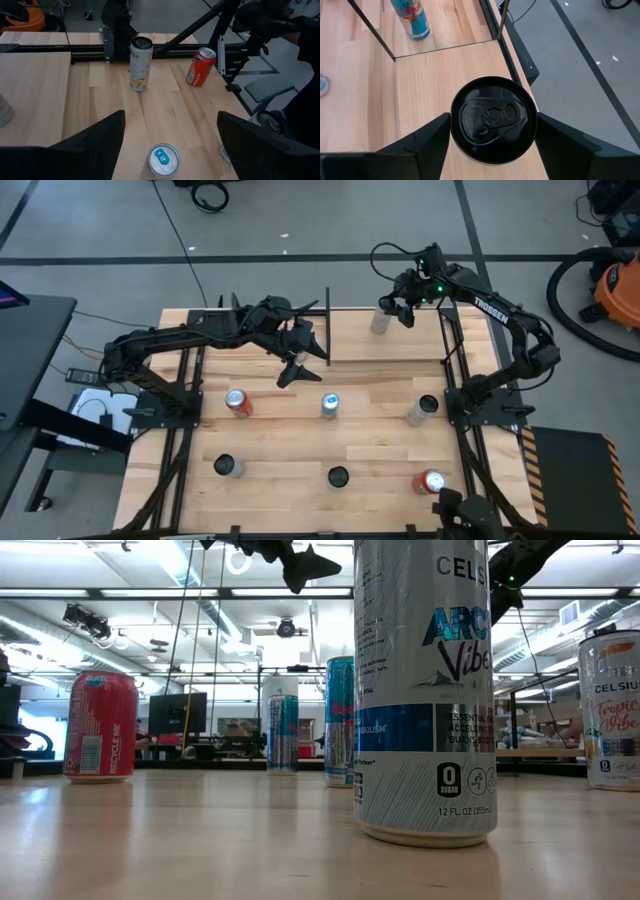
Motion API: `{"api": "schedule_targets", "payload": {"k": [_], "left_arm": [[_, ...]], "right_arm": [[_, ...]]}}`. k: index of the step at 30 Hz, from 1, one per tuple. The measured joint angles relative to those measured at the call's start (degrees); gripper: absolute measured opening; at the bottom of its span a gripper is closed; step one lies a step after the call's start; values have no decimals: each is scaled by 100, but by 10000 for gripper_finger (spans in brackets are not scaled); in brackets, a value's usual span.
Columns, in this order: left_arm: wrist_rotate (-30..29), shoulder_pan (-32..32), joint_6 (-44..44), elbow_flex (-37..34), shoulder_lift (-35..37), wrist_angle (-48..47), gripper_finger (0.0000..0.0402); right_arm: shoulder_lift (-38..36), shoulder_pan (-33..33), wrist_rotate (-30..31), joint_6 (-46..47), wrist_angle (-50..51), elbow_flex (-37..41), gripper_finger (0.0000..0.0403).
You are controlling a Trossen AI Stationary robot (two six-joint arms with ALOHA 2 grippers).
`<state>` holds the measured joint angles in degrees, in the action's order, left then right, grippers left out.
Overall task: Place canned beverage on shelf
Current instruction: Put the top white yellow soda can on the shelf
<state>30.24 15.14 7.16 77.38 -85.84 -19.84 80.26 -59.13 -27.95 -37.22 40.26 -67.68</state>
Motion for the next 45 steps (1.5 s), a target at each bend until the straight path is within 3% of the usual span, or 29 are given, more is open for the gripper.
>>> {"api": "schedule_targets", "payload": {"k": [14, 26, 34, 45], "left_arm": [[0, 1, 1, 0, 0, 1, 318], [0, 0, 2, 0, 0, 2, 318], [0, 1, 1, 0, 0, 3, 318], [0, 2, 2, 0, 0, 5, 318]], "right_arm": [[-43, -4, 154, 318, -43, 17, 291], [-38, 28, 296, 316, -27, 26, 329], [-467, 28, 305, 353, -84, 26, 337], [-1143, 514, 322, 1867, 102, 20, 329]]}}
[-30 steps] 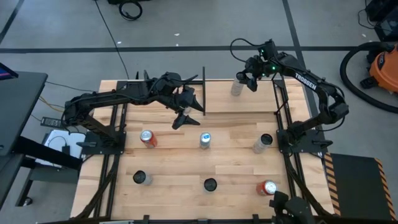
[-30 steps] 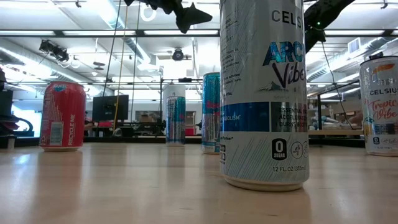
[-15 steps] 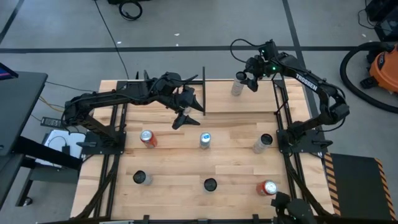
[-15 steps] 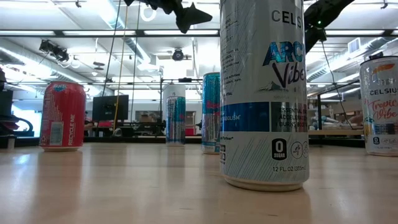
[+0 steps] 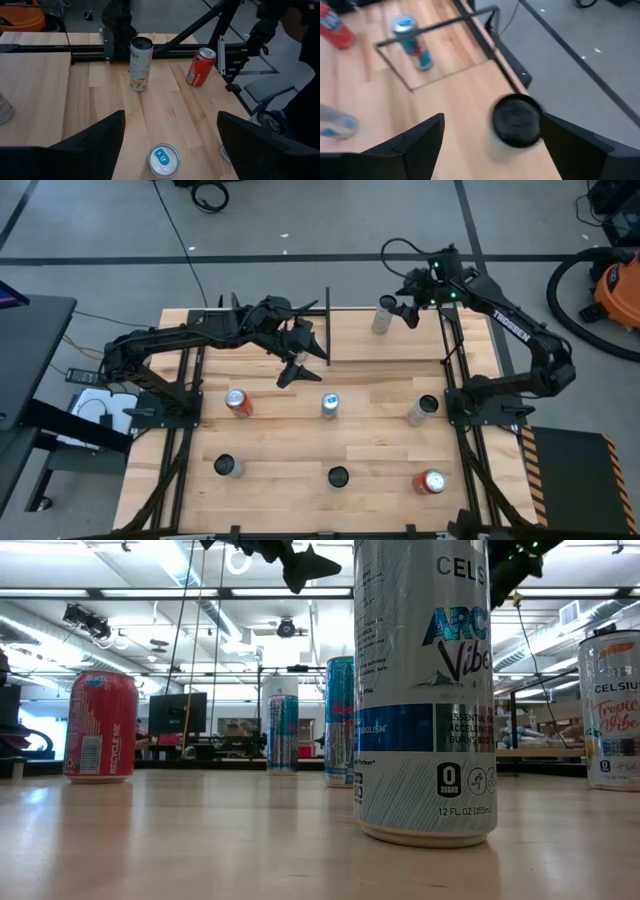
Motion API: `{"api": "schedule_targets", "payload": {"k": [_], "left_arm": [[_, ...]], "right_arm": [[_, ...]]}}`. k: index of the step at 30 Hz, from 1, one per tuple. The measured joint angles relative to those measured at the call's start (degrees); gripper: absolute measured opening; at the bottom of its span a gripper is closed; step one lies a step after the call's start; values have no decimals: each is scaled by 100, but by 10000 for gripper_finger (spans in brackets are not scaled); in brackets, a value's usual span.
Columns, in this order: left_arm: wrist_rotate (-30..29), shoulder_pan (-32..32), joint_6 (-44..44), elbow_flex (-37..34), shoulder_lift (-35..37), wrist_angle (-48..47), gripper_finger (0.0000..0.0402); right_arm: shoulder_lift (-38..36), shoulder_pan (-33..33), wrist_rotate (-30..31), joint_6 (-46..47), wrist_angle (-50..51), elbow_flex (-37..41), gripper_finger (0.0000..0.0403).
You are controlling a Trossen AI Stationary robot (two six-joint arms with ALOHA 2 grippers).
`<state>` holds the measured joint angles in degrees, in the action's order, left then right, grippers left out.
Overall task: Place canned beverage on shelf
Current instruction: Put the top white yellow soda can on the shelf
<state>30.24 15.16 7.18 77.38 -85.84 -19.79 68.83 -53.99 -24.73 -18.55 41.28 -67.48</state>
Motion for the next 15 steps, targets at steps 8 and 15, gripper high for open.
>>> {"api": "schedule_targets", "payload": {"k": [8, 15], "left_arm": [[0, 0, 0, 0, 0, 1, 318], [-12, 35, 1, 0, 0, -3, 318]], "right_arm": [[-100, 1247, 1567, 1670, -221, -2, 265], [-94, 2167, 2960, 3034, -584, -2, 184]]}}
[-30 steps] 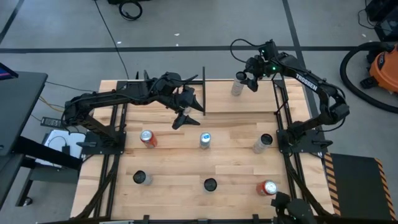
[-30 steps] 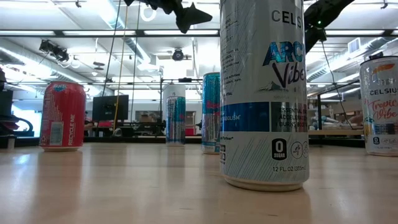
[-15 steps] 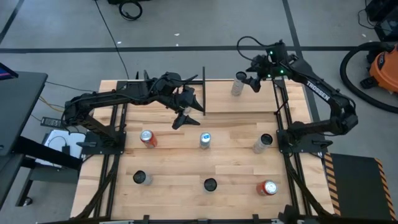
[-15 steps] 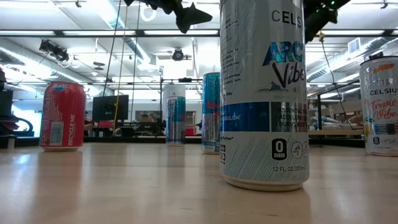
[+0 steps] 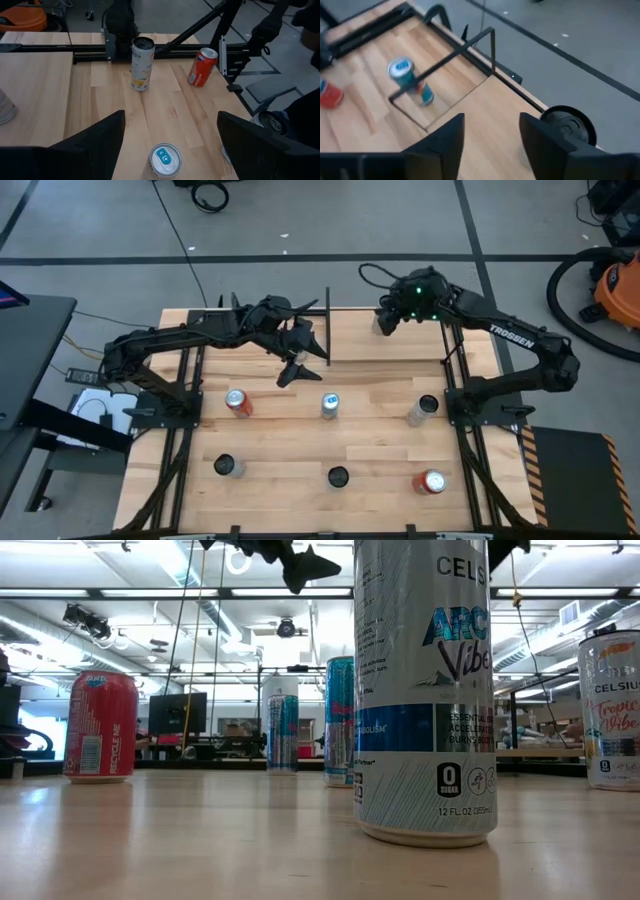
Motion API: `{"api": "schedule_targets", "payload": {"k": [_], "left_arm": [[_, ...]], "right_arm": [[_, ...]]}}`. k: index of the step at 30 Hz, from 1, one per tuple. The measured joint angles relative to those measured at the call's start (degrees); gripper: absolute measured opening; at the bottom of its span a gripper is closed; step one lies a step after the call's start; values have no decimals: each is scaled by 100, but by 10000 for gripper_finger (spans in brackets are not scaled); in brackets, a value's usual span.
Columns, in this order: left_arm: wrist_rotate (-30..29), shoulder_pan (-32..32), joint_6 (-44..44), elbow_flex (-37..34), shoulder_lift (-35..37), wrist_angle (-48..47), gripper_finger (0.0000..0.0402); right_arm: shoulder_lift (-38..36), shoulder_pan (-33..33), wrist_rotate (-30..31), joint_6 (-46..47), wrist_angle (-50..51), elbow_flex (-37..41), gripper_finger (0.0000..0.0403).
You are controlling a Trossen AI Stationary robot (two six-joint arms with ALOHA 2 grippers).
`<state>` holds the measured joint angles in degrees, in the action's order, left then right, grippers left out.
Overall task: Place canned beverage on shelf
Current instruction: Put the top white yellow soda can on the shelf
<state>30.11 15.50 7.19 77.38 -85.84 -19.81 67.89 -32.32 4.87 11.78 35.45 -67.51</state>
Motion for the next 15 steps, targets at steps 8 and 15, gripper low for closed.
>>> {"api": "schedule_targets", "payload": {"k": [8, 15], "left_arm": [[-75, 84, 10, 0, 0, -181, 318], [-84, 173, 369, 0, 0, -594, 318]], "right_arm": [[255, 958, 1500, 779, -151, 0, 147], [894, 1582, 2814, 1377, -305, 0, 142]]}}
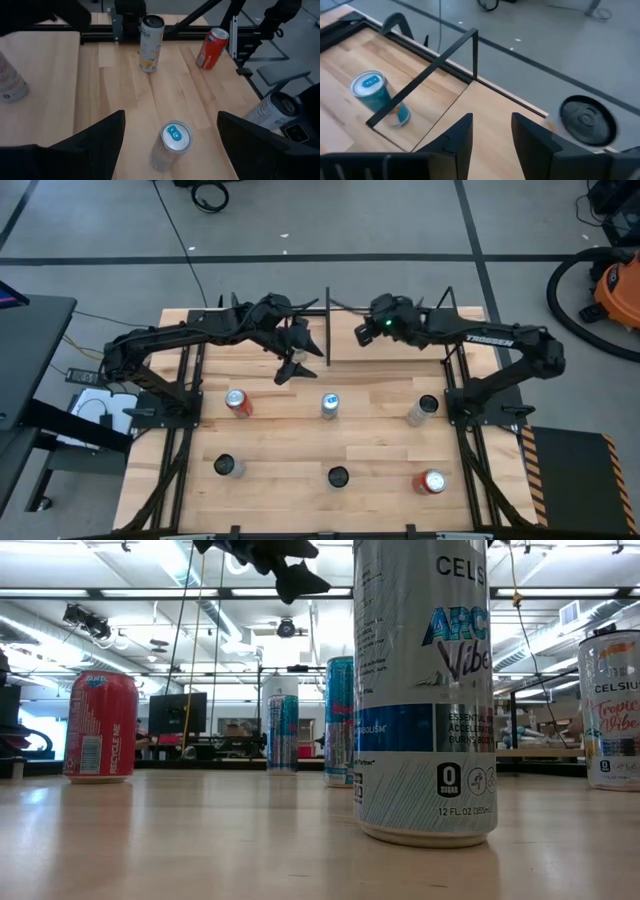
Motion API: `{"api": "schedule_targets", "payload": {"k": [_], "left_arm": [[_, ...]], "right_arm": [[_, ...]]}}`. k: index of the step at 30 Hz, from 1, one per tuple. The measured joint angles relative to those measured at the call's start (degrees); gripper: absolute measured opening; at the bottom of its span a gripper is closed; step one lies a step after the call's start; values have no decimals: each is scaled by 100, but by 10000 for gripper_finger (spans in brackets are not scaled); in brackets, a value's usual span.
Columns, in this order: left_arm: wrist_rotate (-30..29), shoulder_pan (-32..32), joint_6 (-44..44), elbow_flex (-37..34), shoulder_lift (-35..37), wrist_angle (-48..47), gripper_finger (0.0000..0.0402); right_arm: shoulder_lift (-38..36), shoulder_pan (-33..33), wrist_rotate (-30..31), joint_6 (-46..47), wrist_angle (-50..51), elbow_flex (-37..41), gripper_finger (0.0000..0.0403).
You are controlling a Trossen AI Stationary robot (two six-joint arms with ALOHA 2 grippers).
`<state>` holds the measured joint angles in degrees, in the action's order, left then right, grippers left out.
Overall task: Place canned beverage on shelf
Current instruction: Put the top white yellow soda can on the shelf
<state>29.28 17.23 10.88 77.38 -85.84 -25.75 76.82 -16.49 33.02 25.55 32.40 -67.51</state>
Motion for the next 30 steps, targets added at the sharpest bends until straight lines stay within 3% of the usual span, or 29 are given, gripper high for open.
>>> {"api": "schedule_targets", "payload": {"k": [6, 13, 22, 30], "left_arm": [[5, -2, 226, 0, 0, -177, 318], [15, -4, 312, 0, 0, -373, 318], [66, -4, 341, 0, 0, -411, 318], [66, -5, 531, 0, 0, -404, 318]], "right_arm": [[578, 383, 1160, 682, -290, 0, 142], [1317, 516, 2101, 1596, -325, 0, 127], [1895, 410, 2692, 2486, -442, -2, 77], [2126, 142, 2724, 2731, -411, -7, 41]]}}
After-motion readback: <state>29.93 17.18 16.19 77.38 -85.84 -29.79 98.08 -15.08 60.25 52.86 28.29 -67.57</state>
